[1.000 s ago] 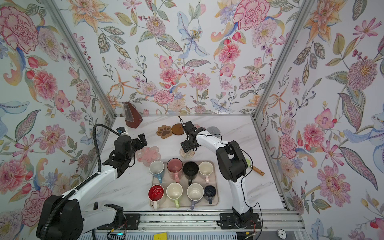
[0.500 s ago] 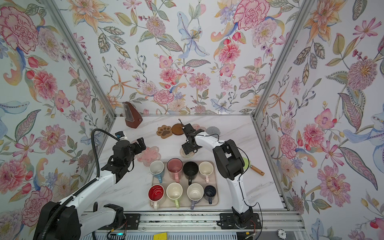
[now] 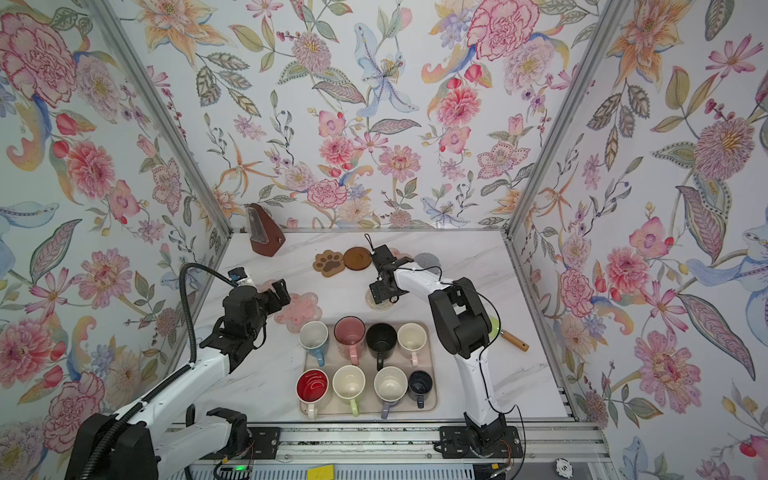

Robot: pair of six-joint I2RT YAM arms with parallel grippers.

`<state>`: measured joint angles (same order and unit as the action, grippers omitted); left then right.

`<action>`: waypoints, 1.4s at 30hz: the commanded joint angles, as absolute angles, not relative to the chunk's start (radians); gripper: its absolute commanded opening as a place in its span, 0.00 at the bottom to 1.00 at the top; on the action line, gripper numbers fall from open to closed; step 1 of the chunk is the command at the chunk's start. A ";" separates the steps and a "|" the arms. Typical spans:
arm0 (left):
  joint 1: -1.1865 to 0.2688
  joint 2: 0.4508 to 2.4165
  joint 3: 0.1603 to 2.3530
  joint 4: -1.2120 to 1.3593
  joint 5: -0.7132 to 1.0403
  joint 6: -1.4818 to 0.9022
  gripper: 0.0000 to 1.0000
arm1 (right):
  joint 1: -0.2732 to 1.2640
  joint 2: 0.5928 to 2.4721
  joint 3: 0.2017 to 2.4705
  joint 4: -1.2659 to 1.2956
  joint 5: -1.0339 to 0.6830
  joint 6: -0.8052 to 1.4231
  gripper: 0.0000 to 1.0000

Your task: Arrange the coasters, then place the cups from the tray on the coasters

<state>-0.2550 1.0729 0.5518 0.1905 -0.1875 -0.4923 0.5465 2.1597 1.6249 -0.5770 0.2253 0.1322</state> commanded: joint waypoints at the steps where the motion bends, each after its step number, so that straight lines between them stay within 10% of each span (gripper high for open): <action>1: -0.246 1.036 0.525 0.161 -0.187 -0.488 0.99 | 0.495 2.190 1.580 -0.614 0.285 0.152 0.99; 42: -0.206 1.005 0.511 -0.043 -0.147 -0.655 0.99 | 0.349 1.525 1.080 -0.003 -0.018 0.354 0.99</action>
<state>-0.2390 0.9863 0.4961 0.0135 -0.1642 -0.6006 0.3573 1.5333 1.0657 -0.0311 -0.0364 0.3458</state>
